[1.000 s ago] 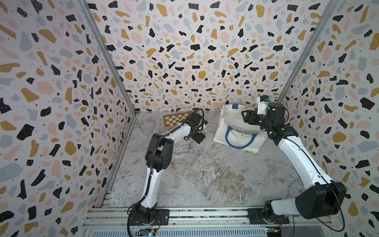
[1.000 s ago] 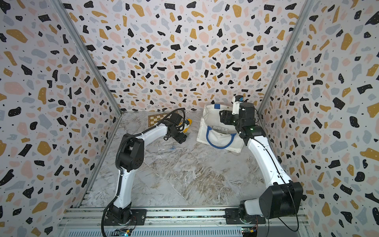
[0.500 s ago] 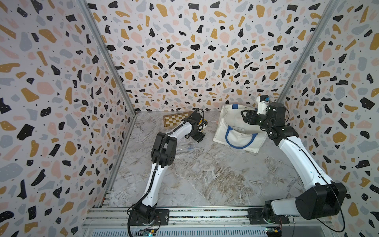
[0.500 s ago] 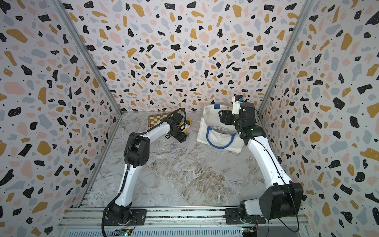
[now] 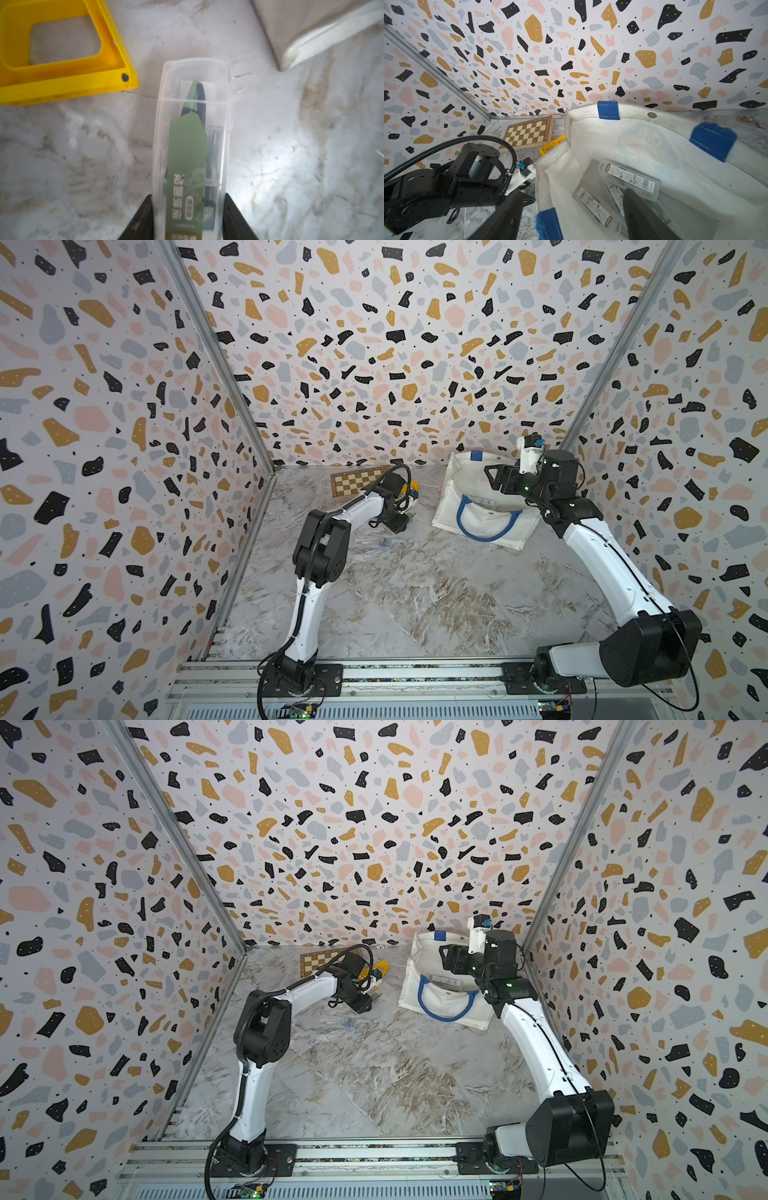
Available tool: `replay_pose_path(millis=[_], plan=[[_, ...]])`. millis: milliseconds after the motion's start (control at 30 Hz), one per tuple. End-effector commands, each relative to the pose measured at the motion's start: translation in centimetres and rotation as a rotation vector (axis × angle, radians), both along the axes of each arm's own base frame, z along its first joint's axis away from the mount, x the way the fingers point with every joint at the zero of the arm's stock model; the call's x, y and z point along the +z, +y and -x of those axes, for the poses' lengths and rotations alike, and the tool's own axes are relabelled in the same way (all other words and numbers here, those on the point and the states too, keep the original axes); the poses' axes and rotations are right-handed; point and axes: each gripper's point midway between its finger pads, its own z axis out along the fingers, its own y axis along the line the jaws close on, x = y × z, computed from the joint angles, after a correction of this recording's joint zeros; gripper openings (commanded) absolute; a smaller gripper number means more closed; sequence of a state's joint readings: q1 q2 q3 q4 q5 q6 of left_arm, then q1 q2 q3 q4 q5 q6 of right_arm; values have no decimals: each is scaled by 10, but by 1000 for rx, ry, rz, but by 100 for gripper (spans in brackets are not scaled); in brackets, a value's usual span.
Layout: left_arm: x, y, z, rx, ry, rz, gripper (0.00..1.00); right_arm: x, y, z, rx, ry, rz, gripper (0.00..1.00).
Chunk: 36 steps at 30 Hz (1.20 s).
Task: Put the compass set into the canvas bag
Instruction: Pick up the compass set at the center of the board, then place the compass set in the canvas bag.
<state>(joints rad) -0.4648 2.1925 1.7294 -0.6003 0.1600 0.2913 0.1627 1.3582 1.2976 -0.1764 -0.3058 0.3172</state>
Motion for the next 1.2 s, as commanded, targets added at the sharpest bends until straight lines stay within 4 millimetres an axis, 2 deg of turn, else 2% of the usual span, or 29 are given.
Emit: replay_pose_path(millis=[0, 133, 200, 333, 433, 567, 700, 833, 967, 1167], plan=[[81, -10, -8, 21, -184, 163, 24, 24, 10, 8, 67, -60, -52, 78], [127, -8, 25, 30, -284, 308, 23, 18, 27, 12, 128, -52, -74, 78], [142, -6, 44, 32, -316, 360, 23, 15, 41, 14, 170, -39, -80, 78], [165, -4, 73, 15, -388, 423, 23, 11, 86, 24, 303, -28, -104, 79], [176, -5, 88, -7, -423, 436, 22, -1, 119, 32, 418, 20, -153, 79], [186, -4, 98, -21, -458, 445, 21, -17, 161, 47, 540, 70, -163, 80], [188, -3, 104, -25, -460, 447, 21, -33, 185, 53, 576, 99, -151, 81], [187, -5, 109, -42, -455, 449, 21, -50, 197, 52, 615, 150, -178, 77], [187, -8, 110, -45, -458, 445, 20, -51, 207, 57, 671, 172, -218, 66], [181, -6, 108, -26, -455, 428, 23, -54, 209, 61, 680, 179, -214, 49]])
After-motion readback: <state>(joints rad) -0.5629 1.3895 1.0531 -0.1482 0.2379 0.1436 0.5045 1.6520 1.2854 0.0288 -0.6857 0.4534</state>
